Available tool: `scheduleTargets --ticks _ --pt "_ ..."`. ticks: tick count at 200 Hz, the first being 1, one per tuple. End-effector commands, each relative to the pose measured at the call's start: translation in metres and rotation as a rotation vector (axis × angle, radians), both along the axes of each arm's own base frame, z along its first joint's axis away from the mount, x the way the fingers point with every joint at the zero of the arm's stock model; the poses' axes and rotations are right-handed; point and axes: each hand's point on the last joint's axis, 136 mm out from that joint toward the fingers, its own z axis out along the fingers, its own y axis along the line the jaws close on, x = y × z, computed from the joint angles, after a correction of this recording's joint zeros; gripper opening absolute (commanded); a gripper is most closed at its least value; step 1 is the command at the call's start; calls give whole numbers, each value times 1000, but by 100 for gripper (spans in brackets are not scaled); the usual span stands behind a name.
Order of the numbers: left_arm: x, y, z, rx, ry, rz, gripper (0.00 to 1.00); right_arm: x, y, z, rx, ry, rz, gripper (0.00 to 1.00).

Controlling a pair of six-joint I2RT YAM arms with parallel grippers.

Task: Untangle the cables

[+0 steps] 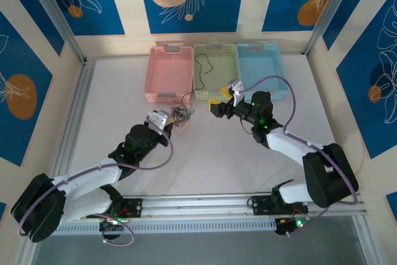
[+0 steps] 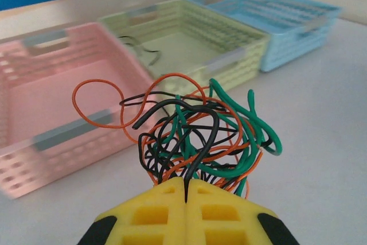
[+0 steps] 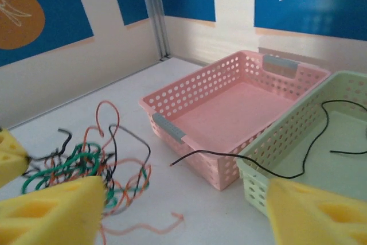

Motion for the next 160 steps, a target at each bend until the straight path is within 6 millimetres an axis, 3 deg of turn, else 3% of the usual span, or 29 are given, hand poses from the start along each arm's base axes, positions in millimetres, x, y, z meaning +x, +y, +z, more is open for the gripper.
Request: scheduleTargets --ticks 1,14,31,34,37,42,58,65,69,81,99,130,160 --pt "-15 -31 12 -70 -33 -198 0 -7 -7 30 48 -121 -76 79" --pt "-15 -35 6 -55 -33 -211 0 -18 -12 30 63 -129 -90 80" --pt "-16 -39 2 -44 -53 -238 0 -31 -21 43 94 -150 -109 81" --pt "-16 -39 2 -45 -57 -241 0 -32 -23 45 98 -146 -115 84" --pt "-16 -39 1 -46 -60 -243 0 -32 -25 46 103 -135 -126 98" --pt "-17 -40 2 -47 -65 -249 0 -30 -29 49 118 -104 -155 99" --pt "-18 -42 1 -40 -78 -261 0 -10 -54 41 204 156 -351 99" --pt "-18 -42 0 -36 -81 -264 0 -5 -65 27 201 282 -423 99" --pt "-17 -42 -1 -32 -81 -262 0 -5 -62 24 200 320 -392 100" --pt "-16 -43 -4 -20 -84 -261 0 -10 -50 18 200 361 -283 81" --pt "-12 -40 -6 -2 -87 -229 0 -12 -41 0 184 418 -261 67" --pt "-4 -31 -9 21 -89 -161 0 -6 -29 -44 125 633 -246 62" --pt "0 -30 -13 38 -72 -146 0 -13 2 -54 133 774 -62 60"
